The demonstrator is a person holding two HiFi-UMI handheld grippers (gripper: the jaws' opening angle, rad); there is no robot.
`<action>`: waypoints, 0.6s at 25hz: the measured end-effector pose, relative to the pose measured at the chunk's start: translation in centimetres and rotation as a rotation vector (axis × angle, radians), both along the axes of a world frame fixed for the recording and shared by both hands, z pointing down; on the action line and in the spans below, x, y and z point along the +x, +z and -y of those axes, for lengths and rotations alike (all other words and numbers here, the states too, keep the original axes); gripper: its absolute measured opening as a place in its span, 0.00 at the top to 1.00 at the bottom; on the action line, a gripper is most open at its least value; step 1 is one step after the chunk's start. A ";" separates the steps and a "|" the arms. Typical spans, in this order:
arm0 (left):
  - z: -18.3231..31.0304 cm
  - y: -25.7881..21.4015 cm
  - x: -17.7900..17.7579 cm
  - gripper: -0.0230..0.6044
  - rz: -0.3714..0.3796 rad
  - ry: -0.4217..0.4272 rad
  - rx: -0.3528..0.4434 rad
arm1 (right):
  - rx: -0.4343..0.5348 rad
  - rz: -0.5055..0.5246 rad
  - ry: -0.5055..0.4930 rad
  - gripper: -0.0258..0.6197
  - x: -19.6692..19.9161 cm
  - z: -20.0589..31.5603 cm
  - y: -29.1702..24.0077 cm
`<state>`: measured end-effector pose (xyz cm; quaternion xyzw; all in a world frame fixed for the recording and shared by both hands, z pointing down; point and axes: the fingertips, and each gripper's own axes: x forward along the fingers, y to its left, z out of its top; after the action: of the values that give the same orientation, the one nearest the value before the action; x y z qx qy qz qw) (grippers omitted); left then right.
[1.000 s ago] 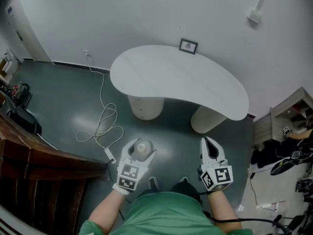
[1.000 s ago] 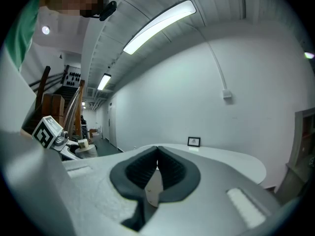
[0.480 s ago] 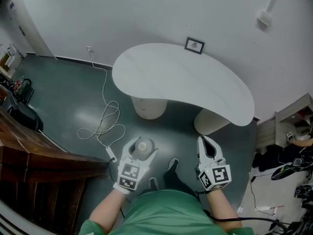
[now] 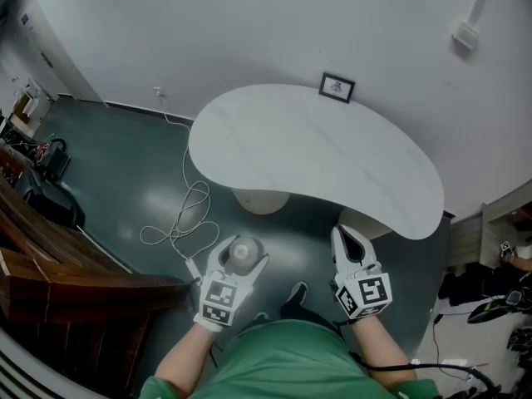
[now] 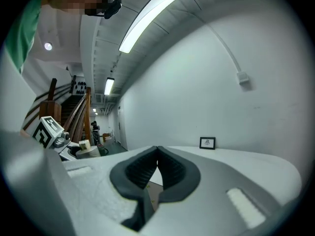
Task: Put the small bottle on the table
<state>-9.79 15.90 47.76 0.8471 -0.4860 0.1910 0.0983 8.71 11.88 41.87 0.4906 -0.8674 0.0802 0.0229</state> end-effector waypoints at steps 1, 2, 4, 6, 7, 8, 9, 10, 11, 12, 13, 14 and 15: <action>0.6 -0.1 0.3 0.42 0.002 -0.007 0.001 | -0.001 0.008 -0.009 0.96 0.2 0.7 0.0; 1.2 -0.2 0.5 0.42 0.003 -0.015 0.003 | 0.000 0.015 -0.017 0.96 0.4 1.4 0.0; 2.3 -0.3 0.8 0.42 0.003 -0.036 0.007 | -0.001 0.018 -0.035 0.96 0.8 2.6 0.2; 3.5 -0.4 1.1 0.42 0.007 -0.054 0.010 | -0.003 0.018 -0.052 0.96 1.2 4.0 0.4; 4.0 -0.3 1.2 0.42 0.010 -0.062 0.011 | -0.003 0.018 -0.059 0.96 1.3 4.5 0.5; 4.4 -0.3 1.4 0.42 0.011 -0.069 0.010 | -0.004 0.018 -0.067 0.96 1.5 5.0 0.6; 4.7 -0.2 1.6 0.42 0.011 -0.075 0.009 | -0.005 0.016 -0.074 0.96 1.6 5.4 0.7; 5.0 -0.1 1.7 0.42 0.010 -0.081 0.007 | -0.008 0.013 -0.080 0.96 1.7 5.8 0.7; 5.2 0.0 1.9 0.42 0.011 -0.085 0.005 | -0.012 0.009 -0.085 0.96 1.7 6.1 0.8; 5.4 0.1 2.0 0.42 0.013 -0.087 0.002 | -0.016 0.006 -0.088 0.96 1.8 6.4 1.0; 5.7 0.1 2.2 0.42 0.015 -0.087 -0.001 | -0.021 0.004 -0.090 0.96 1.9 6.8 1.1; 5.9 0.2 2.3 0.42 0.017 -0.087 -0.002 | -0.025 0.002 -0.091 0.96 2.0 7.1 1.2; 6.3 0.2 2.3 0.42 0.017 -0.087 -0.004 | -0.029 0.002 -0.091 0.96 2.0 7.4 1.3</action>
<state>-7.46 9.63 47.96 0.8234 -0.5228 0.1948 0.1039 10.73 4.48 43.17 0.4500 -0.8877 0.0921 0.0330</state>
